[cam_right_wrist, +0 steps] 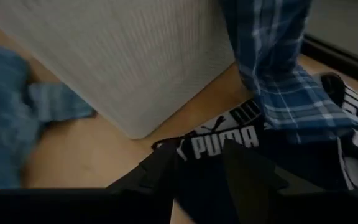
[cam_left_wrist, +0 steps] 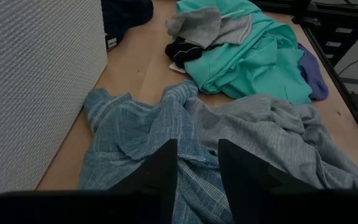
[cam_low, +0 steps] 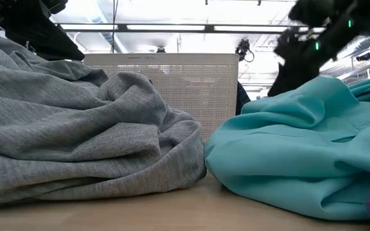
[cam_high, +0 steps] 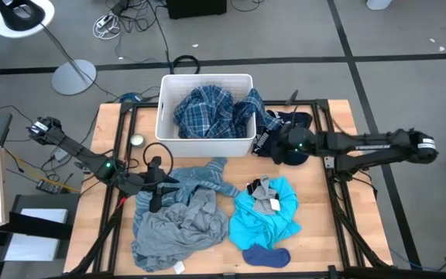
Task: Sort clothes
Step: Put the blue checkered shirt into the white laundry bin, then put the gray shirt into the white laundry bin
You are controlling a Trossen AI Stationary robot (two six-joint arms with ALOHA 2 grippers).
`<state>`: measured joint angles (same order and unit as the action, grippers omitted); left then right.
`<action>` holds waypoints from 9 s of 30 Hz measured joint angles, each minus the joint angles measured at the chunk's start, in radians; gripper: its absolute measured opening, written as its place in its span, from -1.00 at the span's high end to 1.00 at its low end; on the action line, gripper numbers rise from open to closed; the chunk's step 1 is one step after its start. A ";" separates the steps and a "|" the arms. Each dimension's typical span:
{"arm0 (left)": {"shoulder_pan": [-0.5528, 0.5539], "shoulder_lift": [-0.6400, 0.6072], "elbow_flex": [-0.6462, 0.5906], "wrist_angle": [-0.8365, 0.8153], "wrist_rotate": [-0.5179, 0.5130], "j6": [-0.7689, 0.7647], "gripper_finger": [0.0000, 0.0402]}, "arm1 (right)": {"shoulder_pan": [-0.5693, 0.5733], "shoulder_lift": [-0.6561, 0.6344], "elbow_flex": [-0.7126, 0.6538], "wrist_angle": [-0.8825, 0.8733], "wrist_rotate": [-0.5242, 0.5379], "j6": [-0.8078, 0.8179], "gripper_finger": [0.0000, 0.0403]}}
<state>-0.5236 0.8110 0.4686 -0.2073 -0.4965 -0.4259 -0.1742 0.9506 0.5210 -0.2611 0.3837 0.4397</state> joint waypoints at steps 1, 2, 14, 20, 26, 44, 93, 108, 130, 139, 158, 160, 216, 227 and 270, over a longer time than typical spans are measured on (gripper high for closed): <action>0.000 0.000 0.000 0.000 0.000 0.000 0.40 | -0.004 0.011 -0.043 0.078 0.007 -0.046 0.35; 0.000 0.000 0.000 0.000 0.000 0.000 0.40 | -0.008 0.024 -0.082 0.150 0.019 -0.089 0.35; 0.000 0.000 0.000 0.000 0.000 -0.005 0.40 | -0.141 0.253 -0.192 0.550 0.112 -0.347 0.35; 0.000 0.000 0.000 0.005 0.000 -0.011 0.40 | -0.233 0.381 -0.192 0.727 0.036 -0.403 0.36; 0.000 0.000 0.000 0.009 0.000 -0.025 0.40 | -0.314 0.493 -0.151 0.774 -0.104 -0.405 0.69; 0.000 0.000 0.000 0.045 0.000 -0.023 0.40 | -0.251 0.269 0.352 0.711 -0.031 -0.534 0.99; -0.003 0.000 0.000 0.022 0.000 -0.031 0.40 | -0.241 0.956 1.147 -0.155 -0.361 -0.187 0.41; -0.003 0.000 0.000 0.068 0.095 -0.104 0.40 | -0.016 0.578 0.998 -0.366 -0.216 -0.304 0.26; -0.188 0.310 0.392 -0.429 0.101 -0.384 0.40 | 0.768 0.219 -0.041 0.514 0.550 0.336 0.33; -0.195 0.547 0.504 -0.545 0.159 -0.478 0.40 | 0.887 0.293 -0.091 0.781 0.695 0.288 0.33; -0.135 0.637 0.665 -0.578 0.222 -0.425 0.98 | 0.903 0.299 -0.091 0.887 0.719 0.158 0.34; -0.116 0.606 0.738 -0.595 0.191 -0.332 0.99 | 0.900 0.299 -0.091 0.888 0.734 0.151 0.34; 0.963 0.885 1.117 -0.654 0.432 0.424 0.98 | 0.870 0.299 -0.090 0.896 0.730 0.011 0.34; 1.040 1.096 1.113 -0.471 0.616 0.179 0.95 | 0.870 0.299 -0.090 0.892 0.730 0.003 0.34; 0.521 0.348 1.081 -0.932 0.222 0.083 0.51 | 0.870 0.299 -0.090 0.888 0.722 0.010 0.34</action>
<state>-0.0022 1.1589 1.5496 -1.1388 -0.2747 -0.3434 0.6960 1.2499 0.4313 0.6266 1.1057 0.4494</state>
